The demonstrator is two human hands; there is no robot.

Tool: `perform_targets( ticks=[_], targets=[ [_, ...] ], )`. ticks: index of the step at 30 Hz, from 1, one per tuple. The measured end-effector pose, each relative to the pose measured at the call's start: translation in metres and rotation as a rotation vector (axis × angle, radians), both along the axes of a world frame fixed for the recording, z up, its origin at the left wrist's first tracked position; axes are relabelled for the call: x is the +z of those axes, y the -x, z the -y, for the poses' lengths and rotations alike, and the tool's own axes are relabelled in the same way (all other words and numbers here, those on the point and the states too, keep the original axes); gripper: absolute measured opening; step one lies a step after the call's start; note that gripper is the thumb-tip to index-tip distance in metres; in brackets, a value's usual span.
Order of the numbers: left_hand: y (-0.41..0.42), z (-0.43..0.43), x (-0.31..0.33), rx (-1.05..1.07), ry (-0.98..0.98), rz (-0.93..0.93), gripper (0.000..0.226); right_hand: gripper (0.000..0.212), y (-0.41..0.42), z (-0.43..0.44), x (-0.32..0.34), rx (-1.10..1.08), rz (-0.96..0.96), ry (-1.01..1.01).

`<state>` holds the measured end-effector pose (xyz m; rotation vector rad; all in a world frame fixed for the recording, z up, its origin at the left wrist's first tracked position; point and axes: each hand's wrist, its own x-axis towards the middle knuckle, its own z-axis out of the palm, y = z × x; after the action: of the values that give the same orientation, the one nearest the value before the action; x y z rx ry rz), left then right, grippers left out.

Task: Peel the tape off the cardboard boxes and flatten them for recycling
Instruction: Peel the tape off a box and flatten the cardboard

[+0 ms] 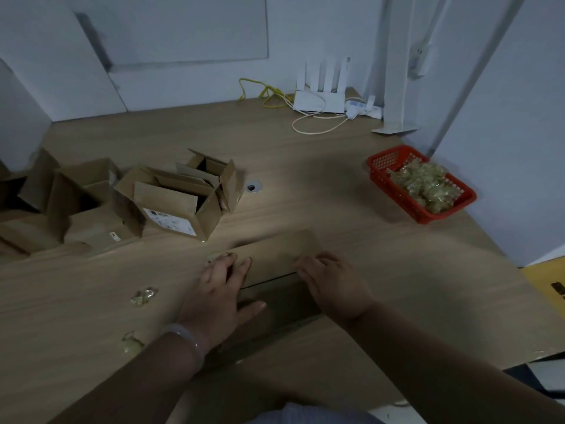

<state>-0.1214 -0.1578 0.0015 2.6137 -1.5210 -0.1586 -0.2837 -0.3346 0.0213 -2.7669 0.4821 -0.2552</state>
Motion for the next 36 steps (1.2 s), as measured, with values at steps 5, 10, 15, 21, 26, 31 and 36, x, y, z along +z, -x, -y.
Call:
perform_targets(
  ticks=[5,10,15,21,26,31,36],
  targets=[
    [0.002,0.0,0.002,0.023,0.012,-0.072,0.086,0.034,-0.006,0.002,0.0,-0.305,0.079,-0.348],
    [0.016,0.004,-0.002,0.115,0.051,-0.101,0.086,0.03,-0.011,0.003,-0.001,-0.334,-0.137,-0.214],
    [0.021,0.004,-0.004,0.123,0.06,-0.064,0.086,0.017,-0.01,0.005,0.005,-0.258,-0.142,-0.207],
    [0.022,0.004,-0.001,0.111,0.073,-0.043,0.084,0.013,0.001,0.03,0.009,-0.336,0.079,-0.274],
    [0.022,0.004,-0.002,0.111,0.062,-0.013,0.085,0.007,0.005,0.044,0.002,-0.159,0.109,-0.055],
    [0.023,0.006,-0.002,0.133,0.055,0.022,0.093,0.027,0.006,0.032,-0.012,-0.019,-0.032,0.065],
    [0.024,0.008,0.0,0.147,0.059,0.026,0.087,0.018,0.007,0.031,-0.012,-0.152,0.06,-0.161]
  ],
)
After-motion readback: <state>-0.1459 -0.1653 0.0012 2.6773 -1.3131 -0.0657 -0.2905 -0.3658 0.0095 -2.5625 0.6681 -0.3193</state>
